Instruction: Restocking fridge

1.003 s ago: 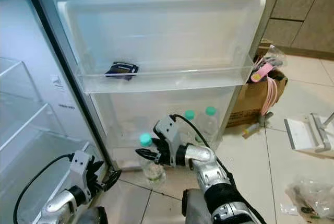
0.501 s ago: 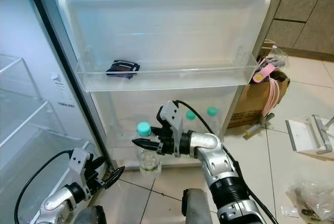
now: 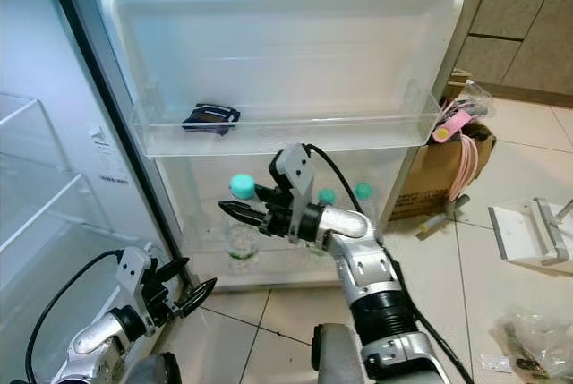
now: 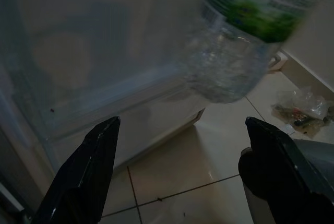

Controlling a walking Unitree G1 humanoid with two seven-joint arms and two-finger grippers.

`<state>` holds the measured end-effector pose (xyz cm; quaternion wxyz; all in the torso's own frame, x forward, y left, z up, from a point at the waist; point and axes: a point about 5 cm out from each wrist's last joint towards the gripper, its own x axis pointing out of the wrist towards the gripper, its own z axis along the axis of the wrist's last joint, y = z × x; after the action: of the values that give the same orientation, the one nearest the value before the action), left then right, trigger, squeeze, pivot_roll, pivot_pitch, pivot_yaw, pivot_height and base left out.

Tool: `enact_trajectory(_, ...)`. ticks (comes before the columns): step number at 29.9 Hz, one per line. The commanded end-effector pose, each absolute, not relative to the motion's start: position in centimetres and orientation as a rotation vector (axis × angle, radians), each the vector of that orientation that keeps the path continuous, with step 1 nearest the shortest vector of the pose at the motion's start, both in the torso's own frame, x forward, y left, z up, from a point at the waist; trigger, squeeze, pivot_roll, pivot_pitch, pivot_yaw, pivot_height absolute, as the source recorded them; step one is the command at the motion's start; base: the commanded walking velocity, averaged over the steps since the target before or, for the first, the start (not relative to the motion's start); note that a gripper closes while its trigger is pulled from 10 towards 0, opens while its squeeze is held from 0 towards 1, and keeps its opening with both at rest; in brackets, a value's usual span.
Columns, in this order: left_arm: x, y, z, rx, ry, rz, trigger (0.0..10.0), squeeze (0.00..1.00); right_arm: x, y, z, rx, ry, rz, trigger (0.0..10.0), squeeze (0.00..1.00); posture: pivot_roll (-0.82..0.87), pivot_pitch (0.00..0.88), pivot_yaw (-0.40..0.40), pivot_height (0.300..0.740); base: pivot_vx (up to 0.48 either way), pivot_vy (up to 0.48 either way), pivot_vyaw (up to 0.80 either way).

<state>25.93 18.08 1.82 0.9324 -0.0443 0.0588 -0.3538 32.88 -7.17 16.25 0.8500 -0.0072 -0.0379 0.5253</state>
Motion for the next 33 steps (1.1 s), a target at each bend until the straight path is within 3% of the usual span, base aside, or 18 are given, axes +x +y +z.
enact_trajectory(1,25.4,18.1,1.5,-0.096,0.120,-0.727,10.0,0.00,33.2,-6.8,16.3,-0.068,-0.094,1.062,10.0,0.00,-0.08,0.000,-0.020,0.421,0.000,0.000,0.00)
enact_trajectory(7,25.1,18.0,1.5,-0.097,0.102,-0.709,10.0,0.00,33.6,-6.1,15.9,-0.089,-0.100,0.969,10.0,0.00,-0.08,0.003,-0.017,0.421,0.000,0.000,0.00)
enact_trajectory(10,24.6,17.4,1.8,-0.104,0.062,-0.723,10.0,0.00,34.5,-6.2,16.1,-0.140,-0.114,0.868,10.0,0.00,-0.07,0.099,-0.019,0.421,0.000,0.000,0.00)
enact_trajectory(12,24.6,17.4,1.8,-0.104,0.062,-0.723,10.0,0.00,34.5,-6.2,16.1,-0.140,-0.114,0.868,10.0,0.00,-0.07,0.099,-0.019,0.421,0.000,0.000,0.00)
enact_trajectory(14,24.2,17.0,2.2,-0.104,0.030,-0.741,10.0,0.00,35.2,-6.4,16.4,-0.172,-0.117,0.808,10.0,0.00,-0.06,0.177,-0.029,0.421,0.000,0.000,0.00)
enact_trajectory(16,24.2,17.0,2.2,-0.104,0.030,-0.741,10.0,0.00,35.2,-6.4,16.4,-0.172,-0.117,0.808,10.0,0.00,-0.06,0.177,-0.029,0.421,0.000,0.000,0.00)
enact_trajectory(20,22.3,16.8,3.5,-0.093,-0.028,-0.765,10.0,0.00,34.8,-6.7,16.9,-0.126,-0.153,0.806,10.0,0.00,-0.03,0.297,-0.026,0.421,0.000,0.000,0.00)
enact_trajectory(27,22.0,17.0,4.0,-0.081,-0.034,-0.778,10.0,0.00,34.3,-6.3,17.5,-0.073,-0.190,0.837,10.0,0.00,-0.03,0.295,-0.015,0.421,0.000,0.000,0.00)
enact_trajectory(33,24.5,17.2,6.0,-0.042,-0.093,-0.793,10.0,0.00,34.4,-6.1,19.8,0.026,-0.280,0.874,10.0,0.00,-0.05,0.230,-0.003,0.421,0.000,0.000,0.00)
